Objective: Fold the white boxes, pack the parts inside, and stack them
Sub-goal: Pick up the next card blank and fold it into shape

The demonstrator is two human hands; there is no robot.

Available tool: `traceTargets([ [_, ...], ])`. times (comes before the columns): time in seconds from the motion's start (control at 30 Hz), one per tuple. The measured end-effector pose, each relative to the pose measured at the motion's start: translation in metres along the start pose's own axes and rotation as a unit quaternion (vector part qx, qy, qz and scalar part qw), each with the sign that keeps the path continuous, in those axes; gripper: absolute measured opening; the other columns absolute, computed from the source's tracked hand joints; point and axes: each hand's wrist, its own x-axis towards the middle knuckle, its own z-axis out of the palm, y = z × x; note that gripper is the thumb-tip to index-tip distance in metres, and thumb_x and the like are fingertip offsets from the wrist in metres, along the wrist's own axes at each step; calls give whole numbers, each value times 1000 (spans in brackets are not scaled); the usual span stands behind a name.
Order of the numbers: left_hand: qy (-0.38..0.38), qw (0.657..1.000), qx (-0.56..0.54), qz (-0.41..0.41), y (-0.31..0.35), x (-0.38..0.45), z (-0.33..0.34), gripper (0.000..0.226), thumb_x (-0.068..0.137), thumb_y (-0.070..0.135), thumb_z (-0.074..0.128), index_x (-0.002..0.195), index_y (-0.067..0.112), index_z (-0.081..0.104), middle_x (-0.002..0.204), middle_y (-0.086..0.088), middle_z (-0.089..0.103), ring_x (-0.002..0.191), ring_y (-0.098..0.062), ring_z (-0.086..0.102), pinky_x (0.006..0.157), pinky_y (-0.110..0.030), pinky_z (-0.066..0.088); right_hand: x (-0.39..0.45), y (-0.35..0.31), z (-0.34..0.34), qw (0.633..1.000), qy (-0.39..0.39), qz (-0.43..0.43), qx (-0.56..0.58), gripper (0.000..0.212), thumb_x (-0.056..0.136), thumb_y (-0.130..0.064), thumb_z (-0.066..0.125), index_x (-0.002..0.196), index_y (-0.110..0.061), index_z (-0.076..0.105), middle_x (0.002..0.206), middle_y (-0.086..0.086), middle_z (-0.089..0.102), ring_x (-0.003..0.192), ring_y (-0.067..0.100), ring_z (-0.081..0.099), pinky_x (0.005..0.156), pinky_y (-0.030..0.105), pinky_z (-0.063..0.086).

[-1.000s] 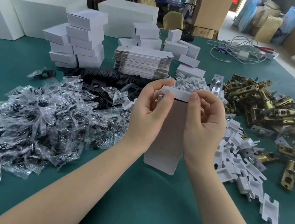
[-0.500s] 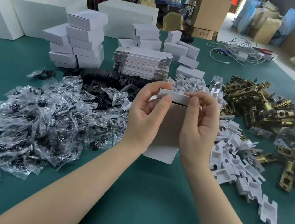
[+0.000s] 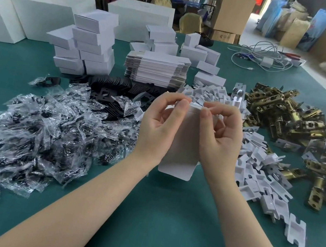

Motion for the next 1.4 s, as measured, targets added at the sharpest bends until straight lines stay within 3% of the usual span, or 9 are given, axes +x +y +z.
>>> traceTargets([
  [0.17, 7, 994, 86, 62, -3, -2, 3, 12, 95, 30, 58, 100, 37, 66, 97, 25, 64, 80, -1, 55, 72, -15, 46, 0, 5, 0, 1000, 7, 6, 12, 16, 98, -9, 54, 93, -24, 53, 88, -24, 62, 71, -7, 52, 66, 12, 43],
  [0.33, 16, 987, 127, 94, -11, -4, -2, 23, 96, 40, 56, 106, 22, 65, 97, 31, 61, 73, 1, 55, 69, -18, 43, -2, 8, 2, 1000, 14, 5, 4, 16, 98, -11, 55, 95, -26, 57, 88, -25, 63, 73, -8, 55, 68, 12, 45],
  [0.47, 6, 984, 140, 107, -11, -3, -4, 11, 94, 29, 62, 105, 24, 63, 96, 32, 60, 76, 3, 56, 69, -14, 42, -3, 6, 2, 1000, 13, 4, -3, 10, 97, -19, 56, 94, -28, 56, 86, -24, 63, 72, -7, 54, 67, 14, 44],
  [0.63, -44, 993, 109, 13, -2, -5, -1, 43, 86, 43, 66, 122, 60, 50, 117, 21, 64, 100, -8, 65, 76, -17, 49, 2, 7, -3, 997, 64, 35, 11, 13, 99, -16, 55, 90, -25, 55, 76, -28, 58, 63, -9, 48, 60, 7, 39],
  [0.73, -59, 988, 139, 14, 0, -4, -1, 37, 86, 50, 60, 114, 72, 50, 112, 26, 65, 75, -3, 61, 63, -23, 49, 4, 6, -6, 997, 64, 37, -12, 15, 99, -16, 57, 89, -26, 53, 74, -29, 57, 61, -9, 46, 58, 9, 37],
  [0.83, -75, 989, 127, -10, 2, -1, -3, 34, 86, 47, 62, 112, 67, 57, 109, 22, 67, 63, -19, 53, 62, -35, 48, 7, 3, -11, 997, 26, 4, -69, 13, 93, -19, 64, 92, -30, 58, 85, -29, 60, 79, -11, 53, 72, 8, 39],
  [0.93, -86, 990, 110, -31, 2, 4, -7, 32, 88, 33, 67, 117, 45, 62, 111, -2, 71, 87, -31, 67, 78, -45, 56, 8, 0, -13, 992, -15, -15, -121, 23, 91, -16, 67, 103, -35, 66, 101, -18, 64, 99, -4, 57, 85, 10, 41],
  [1.1, -75, 991, 97, -51, -1, 4, -8, 31, 87, 26, 67, 114, 39, 63, 110, -4, 72, 99, -23, 68, 84, -35, 56, 7, 1, -13, 993, -17, -3, -120, 21, 91, -12, 68, 100, -31, 70, 99, 1, 66, 100, 18, 61, 83, 13, 43],
  [1.4, -37, 991, 64, -112, -9, 11, -21, 17, 90, 34, 66, 103, 45, 66, 89, 8, 73, 85, -2, 66, 70, -16, 50, 7, 6, -13, 990, -66, 10, -123, 24, 100, -21, 49, 113, -39, 59, 110, -16, 63, 99, -3, 59, 78, 9, 43],
])
